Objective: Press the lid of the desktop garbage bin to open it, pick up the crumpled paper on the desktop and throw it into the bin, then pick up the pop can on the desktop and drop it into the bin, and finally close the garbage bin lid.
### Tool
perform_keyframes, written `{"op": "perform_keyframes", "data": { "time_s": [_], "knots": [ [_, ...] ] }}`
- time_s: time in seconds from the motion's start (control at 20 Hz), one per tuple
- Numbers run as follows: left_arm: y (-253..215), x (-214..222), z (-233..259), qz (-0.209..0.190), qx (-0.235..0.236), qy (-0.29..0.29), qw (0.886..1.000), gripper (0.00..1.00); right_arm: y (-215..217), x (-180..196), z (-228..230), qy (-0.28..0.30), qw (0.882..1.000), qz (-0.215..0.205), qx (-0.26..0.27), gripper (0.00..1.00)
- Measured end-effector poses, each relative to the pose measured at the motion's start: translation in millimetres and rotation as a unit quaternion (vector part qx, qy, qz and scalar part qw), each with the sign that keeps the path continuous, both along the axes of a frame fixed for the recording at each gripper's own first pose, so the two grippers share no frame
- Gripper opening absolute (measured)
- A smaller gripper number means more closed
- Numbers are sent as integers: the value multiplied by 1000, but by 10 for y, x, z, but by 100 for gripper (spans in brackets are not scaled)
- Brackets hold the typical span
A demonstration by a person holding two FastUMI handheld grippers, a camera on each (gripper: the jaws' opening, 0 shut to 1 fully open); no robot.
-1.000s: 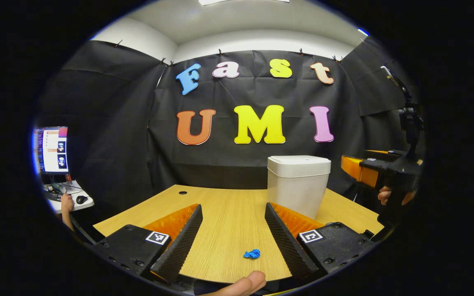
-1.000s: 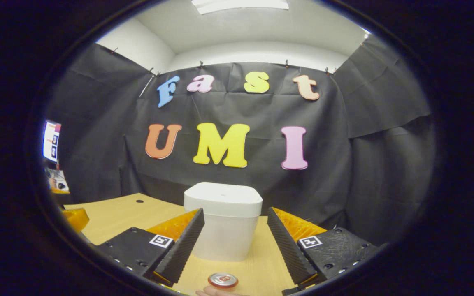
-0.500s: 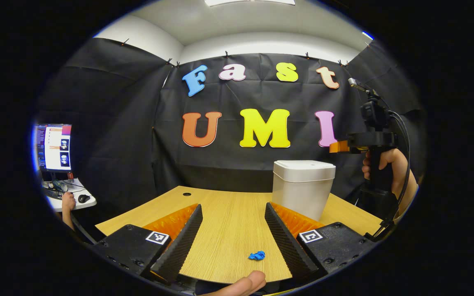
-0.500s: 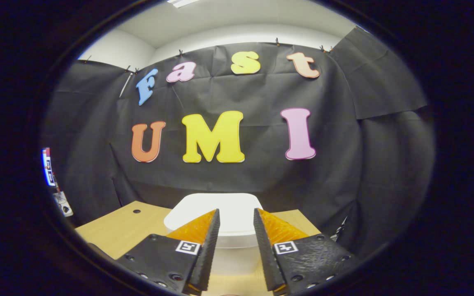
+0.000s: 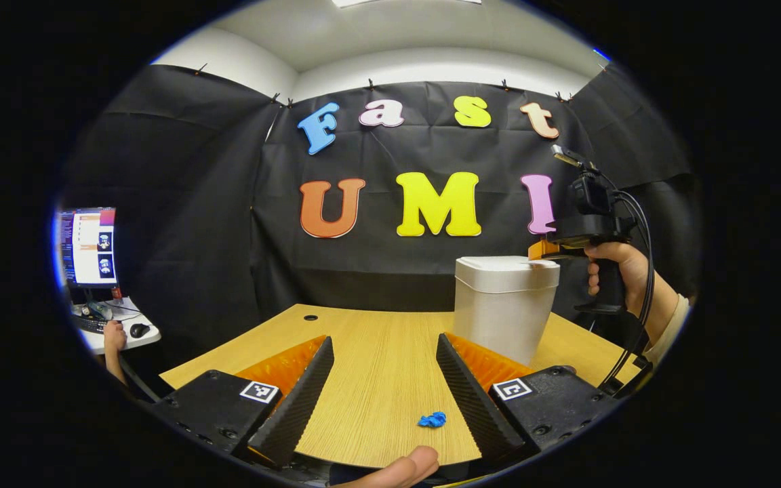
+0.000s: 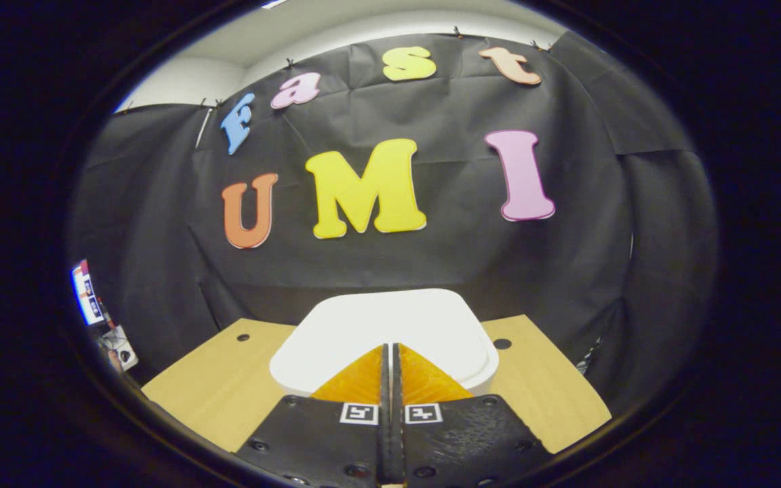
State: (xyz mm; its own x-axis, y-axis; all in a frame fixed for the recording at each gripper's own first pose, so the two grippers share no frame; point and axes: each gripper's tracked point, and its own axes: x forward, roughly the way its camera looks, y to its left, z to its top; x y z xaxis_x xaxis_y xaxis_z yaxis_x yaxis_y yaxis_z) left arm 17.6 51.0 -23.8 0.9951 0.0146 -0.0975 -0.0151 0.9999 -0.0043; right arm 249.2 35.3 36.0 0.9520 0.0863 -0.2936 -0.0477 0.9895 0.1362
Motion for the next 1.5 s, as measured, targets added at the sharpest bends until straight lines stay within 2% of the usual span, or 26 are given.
{"op": "perform_keyframes", "data": {
  "time_s": [0.15,0.3,0.6,0.7,0.8,0.95,1.05,1.15,1.25,1.3,1.35,1.45,1.5],
  "knots": [
    [-15,24,-15,-2,-4,3,1000,99,66,28,9,0,1000,13,12,0],
    [3,35,-38,-1,-5,5,1000,99,144,49,-26,-1,999,43,14,0],
    [-49,60,-55,-7,-1,6,1000,98,129,-39,-36,-17,999,37,26,1],
    [-57,65,-74,-10,0,10,1000,98,144,-166,80,-65,997,34,12,0],
    [-30,66,-76,-5,7,10,1000,98,162,-323,80,-90,995,35,6,0],
    [30,88,-100,4,21,13,1000,98,230,-572,41,-104,993,59,23,0],
    [58,118,-135,10,26,16,999,99,119,-735,26,-110,993,51,3,0],
    [30,153,-214,5,17,26,999,98,7,-933,54,-121,992,38,-6,0],
    [7,169,-218,1,-1,25,1000,98,56,-1167,60,-131,990,54,9,2],
    [-11,188,-243,-5,-14,27,1000,98,65,-1263,41,-139,989,55,14,22],
    [-54,211,-269,-12,-17,31,999,99,23,-1363,11,-142,988,51,6,25],
    [-89,245,-317,-17,-14,41,999,98,33,-1505,-101,-145,988,52,-19,42],
    [-75,244,-358,-17,-12,45,999,98,39,-1560,-158,-145,987,54,-33,67]
  ]
}}
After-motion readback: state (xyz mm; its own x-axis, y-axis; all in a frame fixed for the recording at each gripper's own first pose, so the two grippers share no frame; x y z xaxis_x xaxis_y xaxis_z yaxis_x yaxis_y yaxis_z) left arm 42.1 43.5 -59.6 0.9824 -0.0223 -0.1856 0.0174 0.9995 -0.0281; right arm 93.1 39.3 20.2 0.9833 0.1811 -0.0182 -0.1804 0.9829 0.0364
